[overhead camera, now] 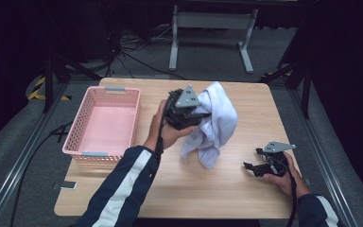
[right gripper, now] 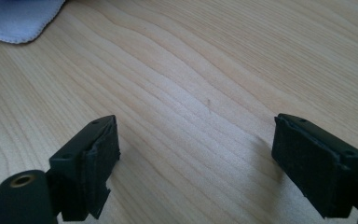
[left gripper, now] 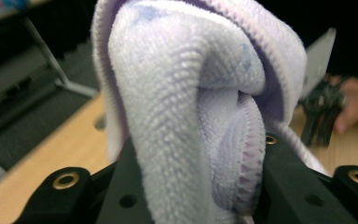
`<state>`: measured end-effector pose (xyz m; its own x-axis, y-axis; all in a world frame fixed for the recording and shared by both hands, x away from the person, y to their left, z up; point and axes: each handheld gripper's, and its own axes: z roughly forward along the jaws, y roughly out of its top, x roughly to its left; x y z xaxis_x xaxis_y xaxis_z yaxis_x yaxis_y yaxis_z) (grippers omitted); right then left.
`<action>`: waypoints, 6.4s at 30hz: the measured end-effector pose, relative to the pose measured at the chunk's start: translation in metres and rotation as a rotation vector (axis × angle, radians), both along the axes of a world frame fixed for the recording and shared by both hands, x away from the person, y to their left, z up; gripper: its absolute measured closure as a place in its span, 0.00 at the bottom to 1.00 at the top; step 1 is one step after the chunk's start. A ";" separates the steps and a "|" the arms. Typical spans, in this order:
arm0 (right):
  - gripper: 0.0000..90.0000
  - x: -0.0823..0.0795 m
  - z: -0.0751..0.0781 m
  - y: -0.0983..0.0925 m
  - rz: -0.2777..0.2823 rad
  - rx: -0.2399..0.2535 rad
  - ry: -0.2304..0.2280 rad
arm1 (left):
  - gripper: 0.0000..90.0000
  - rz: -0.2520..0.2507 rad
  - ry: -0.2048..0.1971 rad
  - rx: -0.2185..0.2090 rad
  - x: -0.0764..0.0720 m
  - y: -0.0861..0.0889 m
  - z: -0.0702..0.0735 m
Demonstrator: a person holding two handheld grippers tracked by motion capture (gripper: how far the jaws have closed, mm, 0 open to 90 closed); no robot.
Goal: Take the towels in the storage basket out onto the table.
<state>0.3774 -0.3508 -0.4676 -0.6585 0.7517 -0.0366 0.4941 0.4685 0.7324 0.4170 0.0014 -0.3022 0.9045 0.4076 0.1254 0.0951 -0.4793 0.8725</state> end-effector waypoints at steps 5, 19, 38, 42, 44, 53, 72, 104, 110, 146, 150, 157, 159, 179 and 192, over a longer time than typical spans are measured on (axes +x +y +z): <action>0.17 0.000 0.000 0.000 0.000 0.000 0.000 | 0.54 0.019 0.071 0.096 0.000 -0.012 -0.039; 0.38 -0.021 0.046 0.016 0.078 0.116 -0.108 | 0.20 0.091 -0.013 0.156 -0.054 0.046 -0.064; 0.90 -0.013 0.058 0.119 0.324 -0.066 -0.176 | 0.65 0.064 0.099 0.323 -0.039 0.033 -0.161; 0.91 -0.017 0.073 0.104 0.287 -0.042 -0.246 | 0.99 0.095 0.059 0.375 -0.038 0.038 -0.157; 0.91 -0.019 0.086 0.089 0.223 -0.011 -0.310 | 0.99 0.110 0.069 0.390 -0.041 0.047 -0.151; 0.91 0.004 0.106 0.038 -0.051 0.058 -0.357 | 0.99 0.124 0.082 0.340 -0.062 0.088 -0.134; 0.46 0.045 0.068 -0.033 -0.380 0.008 -0.148 | 0.56 0.158 0.073 0.236 -0.068 0.079 -0.128; 0.93 0.035 0.070 -0.045 -0.379 -0.061 -0.223 | 0.92 0.163 0.111 0.359 -0.082 0.116 -0.122; 0.99 0.052 0.073 -0.062 -0.438 -0.052 -0.222 | 0.91 0.247 0.150 0.336 -0.100 0.159 -0.125; 0.72 0.045 0.036 0.099 0.356 -0.480 0.046 | 0.80 0.122 0.205 0.417 -0.068 0.080 -0.150; 0.87 0.049 0.041 0.094 0.333 -0.451 0.021 | 0.84 0.115 0.219 0.423 -0.069 0.081 -0.149; 0.89 0.058 0.080 0.072 0.222 -0.283 -0.060 | 0.84 0.109 0.242 0.420 -0.073 0.085 -0.148; 0.90 0.066 0.086 0.069 0.185 -0.275 -0.082 | 0.85 0.102 0.272 0.409 -0.076 0.087 -0.147; 0.54 0.154 0.089 0.189 0.199 -0.354 -0.139 | 0.83 0.053 0.298 0.368 -0.109 0.079 -0.143; 0.52 0.054 0.103 0.063 0.103 -0.150 -0.139 | 0.49 0.141 0.166 0.233 -0.054 0.049 -0.103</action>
